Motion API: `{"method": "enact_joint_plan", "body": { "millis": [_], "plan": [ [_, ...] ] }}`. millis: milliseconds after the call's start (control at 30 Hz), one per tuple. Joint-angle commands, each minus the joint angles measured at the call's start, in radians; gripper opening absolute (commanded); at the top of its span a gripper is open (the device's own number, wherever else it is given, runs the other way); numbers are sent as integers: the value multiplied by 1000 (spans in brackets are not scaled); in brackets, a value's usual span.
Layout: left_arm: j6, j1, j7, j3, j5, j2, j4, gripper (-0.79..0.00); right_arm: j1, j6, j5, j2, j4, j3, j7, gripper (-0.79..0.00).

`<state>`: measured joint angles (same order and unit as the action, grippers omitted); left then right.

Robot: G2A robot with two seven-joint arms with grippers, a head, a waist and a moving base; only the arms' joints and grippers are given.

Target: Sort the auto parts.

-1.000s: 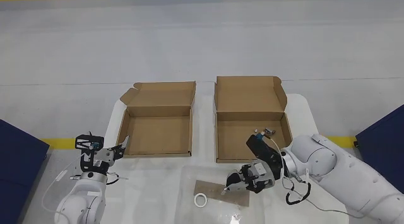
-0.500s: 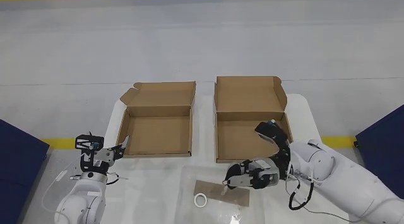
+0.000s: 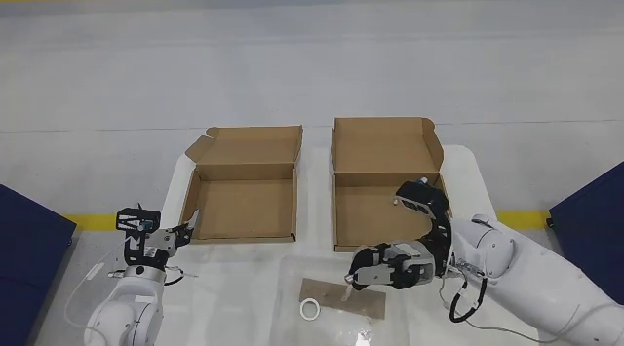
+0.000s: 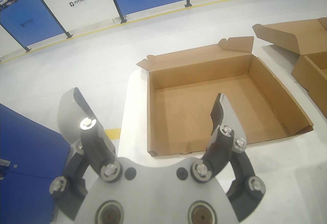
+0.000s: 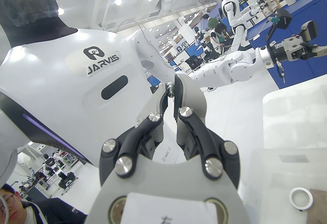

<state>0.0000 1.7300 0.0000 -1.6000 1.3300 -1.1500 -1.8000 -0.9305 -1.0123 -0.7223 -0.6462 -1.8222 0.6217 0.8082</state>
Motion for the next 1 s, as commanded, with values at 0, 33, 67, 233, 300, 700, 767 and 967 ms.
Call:
{"method": "enact_joint_plan", "body": {
  "millis": [0, 33, 67, 233, 300, 700, 767, 967],
  "plan": [
    [0, 0, 0, 0, 0, 0, 0, 0, -2, 6, -1, -1, -6, 4, -11, -785],
    [0, 0, 0, 0, 0, 0, 0, 0, -8, 2, -15, -3, -23, 9, -28, -785],
    [0, 0, 0, 0, 0, 0, 0, 0, -12, 0, -40, -5, -39, 15, -31, -785],
    [0, 0, 0, 0, 0, 0, 0, 0, -24, 0, -159, -10, -82, 52, 0, -785],
    [0, 0, 0, 0, 0, 0, 0, 0, -21, 0, -192, -12, -105, 57, 0, -785],
    [0, 0, 0, 0, 0, 0, 0, 0, 8, 9, -268, -21, -141, 69, 9, -785],
    [0, 0, 0, 0, 0, 0, 0, 0, 8, 9, -268, -21, -141, 69, 9, -785],
    [0, 0, 0, 0, 0, 0, 0, 0, -9, 0, -337, -38, -194, 84, -23, -785]
  ]
}}
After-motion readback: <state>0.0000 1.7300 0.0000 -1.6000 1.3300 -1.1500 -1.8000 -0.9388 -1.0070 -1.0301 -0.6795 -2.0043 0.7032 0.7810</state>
